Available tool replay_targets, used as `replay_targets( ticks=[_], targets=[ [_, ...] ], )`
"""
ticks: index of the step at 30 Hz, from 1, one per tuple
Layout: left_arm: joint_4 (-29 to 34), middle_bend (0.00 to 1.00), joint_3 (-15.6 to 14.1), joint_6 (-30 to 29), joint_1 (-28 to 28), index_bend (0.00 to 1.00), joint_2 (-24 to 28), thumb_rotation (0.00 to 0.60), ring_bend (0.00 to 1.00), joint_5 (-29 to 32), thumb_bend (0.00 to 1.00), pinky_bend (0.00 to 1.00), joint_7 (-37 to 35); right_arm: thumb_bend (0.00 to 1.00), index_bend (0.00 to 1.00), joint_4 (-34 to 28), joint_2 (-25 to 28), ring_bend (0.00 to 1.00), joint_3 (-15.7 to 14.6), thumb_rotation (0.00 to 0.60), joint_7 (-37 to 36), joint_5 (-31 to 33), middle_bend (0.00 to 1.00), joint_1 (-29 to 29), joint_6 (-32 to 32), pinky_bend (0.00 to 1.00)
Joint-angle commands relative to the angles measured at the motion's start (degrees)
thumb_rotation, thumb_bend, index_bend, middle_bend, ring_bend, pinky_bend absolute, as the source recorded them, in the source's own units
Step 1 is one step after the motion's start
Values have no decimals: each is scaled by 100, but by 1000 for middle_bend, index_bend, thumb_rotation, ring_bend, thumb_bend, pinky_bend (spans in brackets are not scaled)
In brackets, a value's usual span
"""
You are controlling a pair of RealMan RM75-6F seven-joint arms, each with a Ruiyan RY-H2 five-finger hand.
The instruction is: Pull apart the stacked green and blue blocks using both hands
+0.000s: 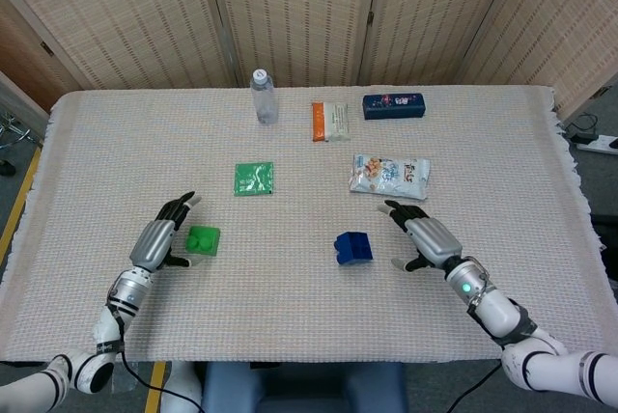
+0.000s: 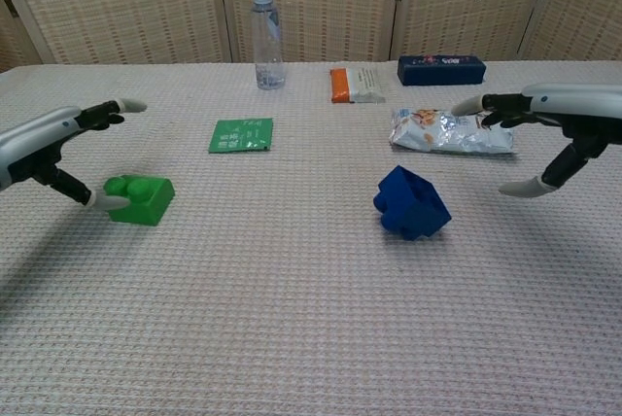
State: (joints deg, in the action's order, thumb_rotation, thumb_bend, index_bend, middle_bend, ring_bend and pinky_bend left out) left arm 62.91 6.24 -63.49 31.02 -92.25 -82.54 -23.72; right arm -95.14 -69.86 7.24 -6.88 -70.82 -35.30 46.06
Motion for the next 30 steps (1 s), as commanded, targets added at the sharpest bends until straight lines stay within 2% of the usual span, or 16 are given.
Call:
replay_targets(
  ticks=[1, 5, 8, 12, 15, 19, 22, 30],
  targets=[
    [610, 0, -103, -61, -2, 40, 664, 600, 0, -215, 195, 0, 246, 361, 0, -342, 385, 0, -157, 600, 282, -513, 0, 234, 491, 0],
    [1402, 2, -423, -335, -156, 60, 1525, 600, 0, -676, 205, 0, 441, 361, 0, -604, 557, 0, -495, 600, 1277, -1122, 0, 754, 1520, 0],
    [2008, 18, -641, -613, -406, 71, 2007, 600, 0, -825, 211, 0, 585, 361, 0, -559, 325, 0, -697, 600, 1957, -1434, 0, 1230, 2356, 0],
    [2230, 37, -831, -1483, -893, 93, 2218, 600, 0, -1164, 221, 0, 904, 361, 0, -144, -173, 0, -939, 600, 2639, -1728, 0, 1738, 3098, 0],
    [2152, 40, -986, -1867, -1266, 93, 2234, 600, 0, -1192, 221, 0, 1379, 361, 0, 99, -426, 0, -1037, 600, 2776, -1830, 0, 2032, 3469, 0],
    [2066, 42, -1078, -2213, -1701, 104, 2175, 600, 0, -1051, 224, 0, 2139, 361, 0, 410, -630, 0, -1061, 600, 2871, -1978, 0, 2269, 3821, 0],
    [1882, 44, -1068, -2484, -1940, 137, 2032, 600, 0, -1004, 225, 0, 2189, 361, 0, 703, -790, 0, -1040, 600, 3109, -2051, 0, 2387, 3989, 0],
    [1814, 45, -997, -2638, -2054, 152, 2043, 600, 0, -1112, 228, 0, 2299, 361, 0, 574, -723, 0, -1043, 600, 2948, -2222, 0, 2426, 3948, 0]
  ],
)
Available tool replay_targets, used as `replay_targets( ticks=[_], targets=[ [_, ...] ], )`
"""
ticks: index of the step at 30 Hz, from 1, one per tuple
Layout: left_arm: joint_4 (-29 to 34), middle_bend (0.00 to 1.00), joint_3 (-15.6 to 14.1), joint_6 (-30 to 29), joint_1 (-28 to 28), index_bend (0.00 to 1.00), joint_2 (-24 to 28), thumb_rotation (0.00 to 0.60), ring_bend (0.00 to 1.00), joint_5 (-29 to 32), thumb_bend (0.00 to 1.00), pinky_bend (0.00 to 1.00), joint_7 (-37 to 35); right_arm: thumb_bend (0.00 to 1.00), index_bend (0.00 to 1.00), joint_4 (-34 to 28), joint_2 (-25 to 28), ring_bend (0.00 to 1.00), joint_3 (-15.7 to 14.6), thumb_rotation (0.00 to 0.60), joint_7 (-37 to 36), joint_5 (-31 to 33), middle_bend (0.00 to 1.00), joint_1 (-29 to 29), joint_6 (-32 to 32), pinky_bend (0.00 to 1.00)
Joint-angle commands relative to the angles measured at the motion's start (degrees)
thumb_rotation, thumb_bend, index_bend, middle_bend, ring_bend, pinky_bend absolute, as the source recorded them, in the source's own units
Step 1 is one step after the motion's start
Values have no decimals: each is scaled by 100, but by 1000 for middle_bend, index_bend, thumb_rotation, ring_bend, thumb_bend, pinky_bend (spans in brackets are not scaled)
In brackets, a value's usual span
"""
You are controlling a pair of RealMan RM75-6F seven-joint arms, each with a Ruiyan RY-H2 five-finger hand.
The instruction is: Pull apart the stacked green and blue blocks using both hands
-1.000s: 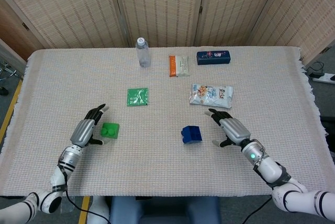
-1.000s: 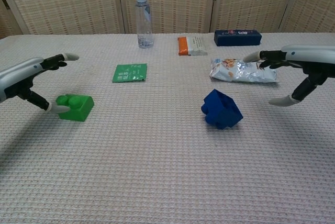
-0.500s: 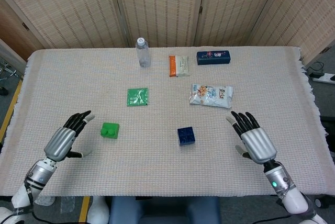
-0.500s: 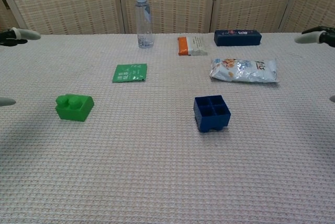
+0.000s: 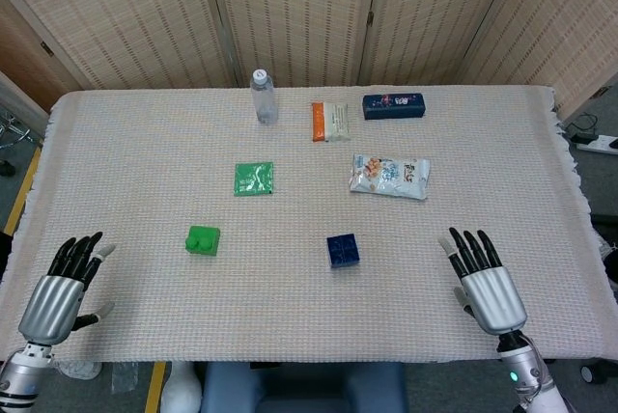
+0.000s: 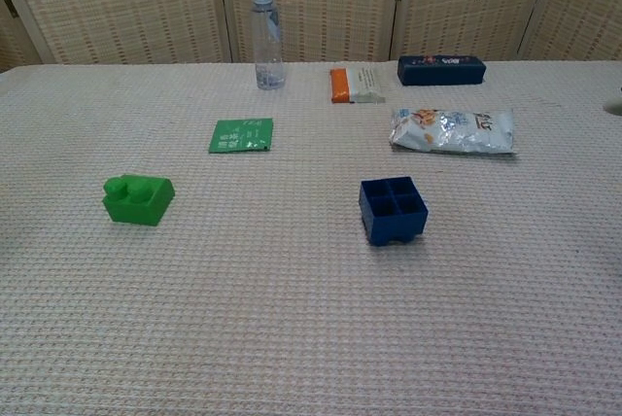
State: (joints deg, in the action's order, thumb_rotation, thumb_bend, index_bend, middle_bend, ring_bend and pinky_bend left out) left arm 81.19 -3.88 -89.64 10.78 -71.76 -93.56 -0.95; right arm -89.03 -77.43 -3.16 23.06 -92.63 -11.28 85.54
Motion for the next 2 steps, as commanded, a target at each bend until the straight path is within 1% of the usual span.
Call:
replay_targets(
  ticks=[1, 2],
  targets=[
    [-13, 45, 26, -30, -40, 152, -7, 600, 0, -12, 229, 0, 50, 360, 0, -48, 43, 0, -3, 600, -62, -59, 0, 34, 7, 0],
    [-8, 45, 33, -39, -53, 152, -13, 600, 0, -16, 229, 0, 69, 361, 0, -55, 50, 0, -2, 600, -74, -80, 0, 43, 17, 0]
  ],
)
